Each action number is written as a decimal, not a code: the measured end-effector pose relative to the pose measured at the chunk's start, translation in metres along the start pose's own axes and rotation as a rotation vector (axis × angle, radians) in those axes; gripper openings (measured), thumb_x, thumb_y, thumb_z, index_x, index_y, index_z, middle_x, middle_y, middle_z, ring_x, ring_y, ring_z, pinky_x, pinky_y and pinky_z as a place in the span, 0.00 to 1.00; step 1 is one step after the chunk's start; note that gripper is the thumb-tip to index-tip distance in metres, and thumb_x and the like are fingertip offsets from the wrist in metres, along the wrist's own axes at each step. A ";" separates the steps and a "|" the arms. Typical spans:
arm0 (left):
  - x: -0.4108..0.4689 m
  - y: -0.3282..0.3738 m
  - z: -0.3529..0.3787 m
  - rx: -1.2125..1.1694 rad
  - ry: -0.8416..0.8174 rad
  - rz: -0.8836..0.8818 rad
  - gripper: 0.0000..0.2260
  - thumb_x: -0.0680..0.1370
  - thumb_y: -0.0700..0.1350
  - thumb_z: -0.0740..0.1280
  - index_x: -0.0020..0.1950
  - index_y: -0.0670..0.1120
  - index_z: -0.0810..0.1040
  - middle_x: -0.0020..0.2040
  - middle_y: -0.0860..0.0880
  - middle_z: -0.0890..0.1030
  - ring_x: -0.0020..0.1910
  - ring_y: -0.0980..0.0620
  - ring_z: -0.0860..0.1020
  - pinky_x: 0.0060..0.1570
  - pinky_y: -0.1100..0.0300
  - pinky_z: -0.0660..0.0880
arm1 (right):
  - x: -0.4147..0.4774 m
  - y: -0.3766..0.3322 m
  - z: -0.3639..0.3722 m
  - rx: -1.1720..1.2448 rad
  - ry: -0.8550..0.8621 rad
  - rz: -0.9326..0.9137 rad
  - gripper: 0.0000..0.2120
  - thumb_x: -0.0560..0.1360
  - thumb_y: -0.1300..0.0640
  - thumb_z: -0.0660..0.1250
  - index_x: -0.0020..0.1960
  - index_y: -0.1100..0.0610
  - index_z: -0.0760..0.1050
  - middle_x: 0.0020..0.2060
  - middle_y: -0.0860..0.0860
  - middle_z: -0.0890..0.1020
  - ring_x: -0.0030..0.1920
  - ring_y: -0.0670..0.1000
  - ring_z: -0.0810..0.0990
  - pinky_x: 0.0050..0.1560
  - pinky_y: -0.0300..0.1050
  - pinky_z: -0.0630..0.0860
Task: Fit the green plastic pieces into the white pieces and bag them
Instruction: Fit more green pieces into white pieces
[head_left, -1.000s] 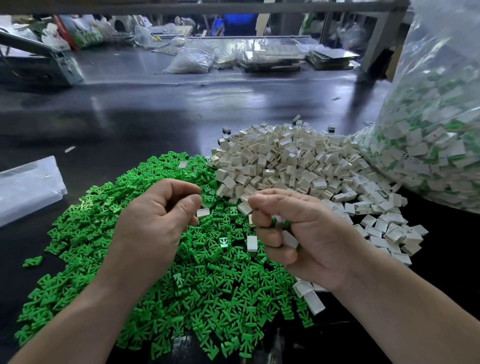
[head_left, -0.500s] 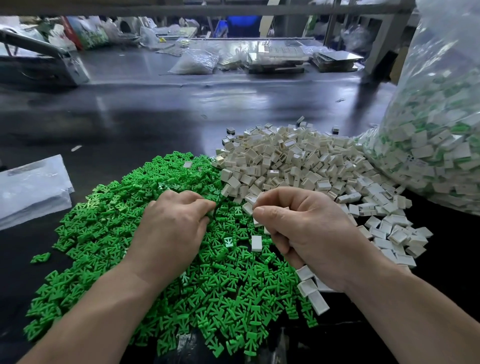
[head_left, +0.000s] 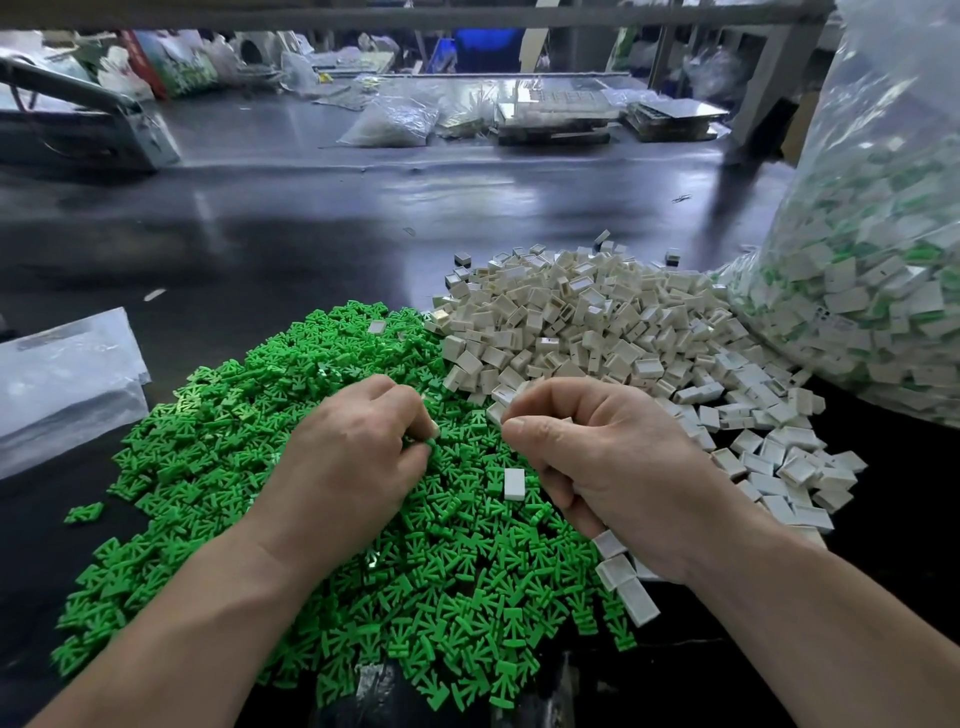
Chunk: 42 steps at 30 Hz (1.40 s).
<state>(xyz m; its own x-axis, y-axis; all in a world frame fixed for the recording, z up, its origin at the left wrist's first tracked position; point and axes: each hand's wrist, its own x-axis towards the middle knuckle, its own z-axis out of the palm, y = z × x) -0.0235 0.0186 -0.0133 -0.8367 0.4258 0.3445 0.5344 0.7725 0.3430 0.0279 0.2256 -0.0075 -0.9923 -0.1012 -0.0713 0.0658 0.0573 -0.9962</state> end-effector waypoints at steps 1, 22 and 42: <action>0.000 0.001 0.000 -0.025 -0.007 0.008 0.04 0.74 0.41 0.72 0.42 0.49 0.78 0.43 0.54 0.77 0.42 0.53 0.77 0.44 0.52 0.76 | 0.000 0.000 0.000 -0.001 0.000 0.001 0.03 0.74 0.51 0.72 0.46 0.49 0.82 0.27 0.49 0.74 0.26 0.49 0.70 0.22 0.39 0.67; -0.012 0.025 -0.003 -0.985 0.022 -0.222 0.06 0.68 0.47 0.75 0.44 0.51 0.83 0.47 0.51 0.84 0.45 0.47 0.82 0.47 0.58 0.80 | -0.005 -0.002 0.010 -0.050 -0.016 -0.171 0.07 0.78 0.54 0.72 0.53 0.43 0.83 0.31 0.41 0.78 0.28 0.41 0.74 0.24 0.33 0.69; -0.015 0.041 -0.003 -1.212 -0.028 -0.197 0.06 0.73 0.43 0.73 0.49 0.49 0.85 0.40 0.43 0.84 0.38 0.50 0.81 0.37 0.61 0.79 | -0.002 -0.009 0.013 0.430 -0.088 0.119 0.06 0.69 0.60 0.68 0.46 0.56 0.79 0.33 0.54 0.77 0.24 0.47 0.68 0.19 0.33 0.60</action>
<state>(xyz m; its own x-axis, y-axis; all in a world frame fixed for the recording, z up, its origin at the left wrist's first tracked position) 0.0118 0.0420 -0.0016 -0.9101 0.3727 0.1811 0.1518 -0.1066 0.9826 0.0302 0.2126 0.0012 -0.9639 -0.2036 -0.1718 0.2345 -0.3422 -0.9099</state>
